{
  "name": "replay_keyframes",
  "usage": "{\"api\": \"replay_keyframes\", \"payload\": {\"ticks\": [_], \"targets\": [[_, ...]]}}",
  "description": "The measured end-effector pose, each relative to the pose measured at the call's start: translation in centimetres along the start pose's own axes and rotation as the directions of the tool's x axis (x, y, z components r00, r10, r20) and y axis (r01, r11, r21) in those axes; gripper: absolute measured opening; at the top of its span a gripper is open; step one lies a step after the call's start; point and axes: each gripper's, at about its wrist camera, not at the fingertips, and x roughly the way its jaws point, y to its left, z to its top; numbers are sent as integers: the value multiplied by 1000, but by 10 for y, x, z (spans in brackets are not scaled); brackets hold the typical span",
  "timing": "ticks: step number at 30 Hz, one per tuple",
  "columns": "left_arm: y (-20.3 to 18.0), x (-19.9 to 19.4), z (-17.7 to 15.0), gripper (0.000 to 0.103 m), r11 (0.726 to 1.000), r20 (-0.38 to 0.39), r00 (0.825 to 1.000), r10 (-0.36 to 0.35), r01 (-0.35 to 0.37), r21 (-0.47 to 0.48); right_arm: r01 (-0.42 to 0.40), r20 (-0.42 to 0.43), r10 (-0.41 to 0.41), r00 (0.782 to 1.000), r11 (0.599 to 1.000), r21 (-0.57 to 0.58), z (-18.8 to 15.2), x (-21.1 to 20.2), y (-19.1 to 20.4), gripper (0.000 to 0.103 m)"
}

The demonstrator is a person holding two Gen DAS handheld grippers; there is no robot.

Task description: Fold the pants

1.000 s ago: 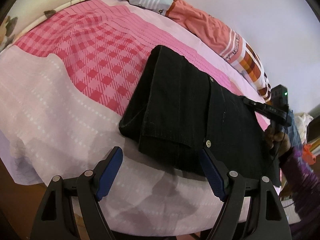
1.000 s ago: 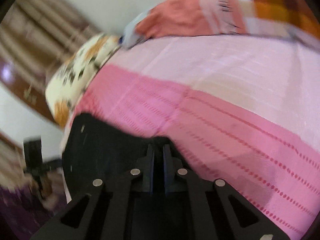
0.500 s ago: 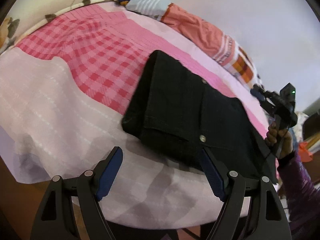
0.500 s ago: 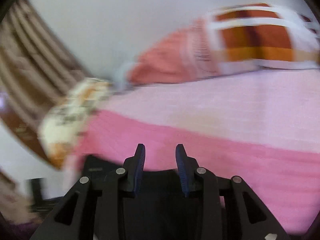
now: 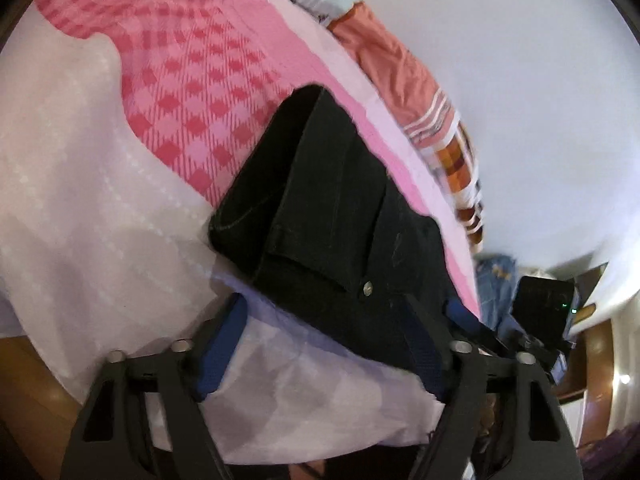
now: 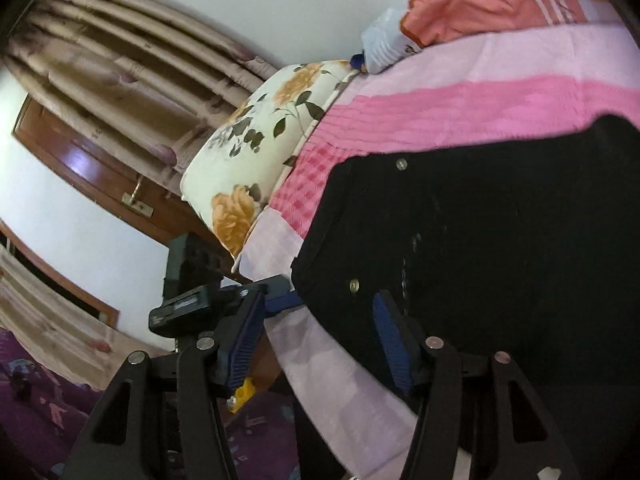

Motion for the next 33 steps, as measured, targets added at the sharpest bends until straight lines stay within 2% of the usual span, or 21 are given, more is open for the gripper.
{"api": "replay_keyframes", "payload": {"ticks": [1,3,5,6,11,15,17,21,22,24,26,28,32,33], "targets": [[-5,4,0,31,999,-12,1000,15,-15,29,4,0,-4,1000,1000,15,-4,-1,-2,57],[-11,5,-1,27,998,5,999,38,-38,53,16,2,-16,1000,999,38,-10,-7,-6,57],[-14,7,-1,17,996,17,998,60,-61,65,14,10,-15,1000,998,65,-11,-7,-10,58],[-15,6,-1,16,996,27,998,64,-66,60,10,14,-11,1000,997,78,-11,-8,-12,58],[-26,10,2,14,983,66,991,114,-122,134,0,25,-2,1000,996,84,-11,-4,-18,59],[-21,16,21,14,987,79,992,99,-108,122,-21,31,18,999,996,92,-8,6,-21,59],[-33,9,27,14,981,108,991,79,-97,168,-38,36,36,999,996,85,-7,8,-17,59],[-66,1,36,14,946,180,982,62,-116,304,-78,49,76,996,997,28,-6,12,-5,61],[-61,7,37,14,943,170,981,89,-138,303,-75,39,74,996,997,27,-6,16,-6,61],[-31,15,34,14,966,117,987,115,-138,218,-54,6,54,999,997,55,-10,27,-15,63],[-8,16,26,14,973,96,986,139,-154,173,-87,-11,89,996,991,99,-16,34,-24,63],[7,16,18,14,979,93,987,129,-142,147,-96,-25,99,995,991,89,-20,38,-23,63],[5,17,15,14,980,98,987,123,-137,146,-162,-41,166,985,983,88,-20,42,-15,63],[6,16,16,19,983,94,989,114,-126,132,-186,-37,190,981,979,84,-19,41,-11,63]]}}
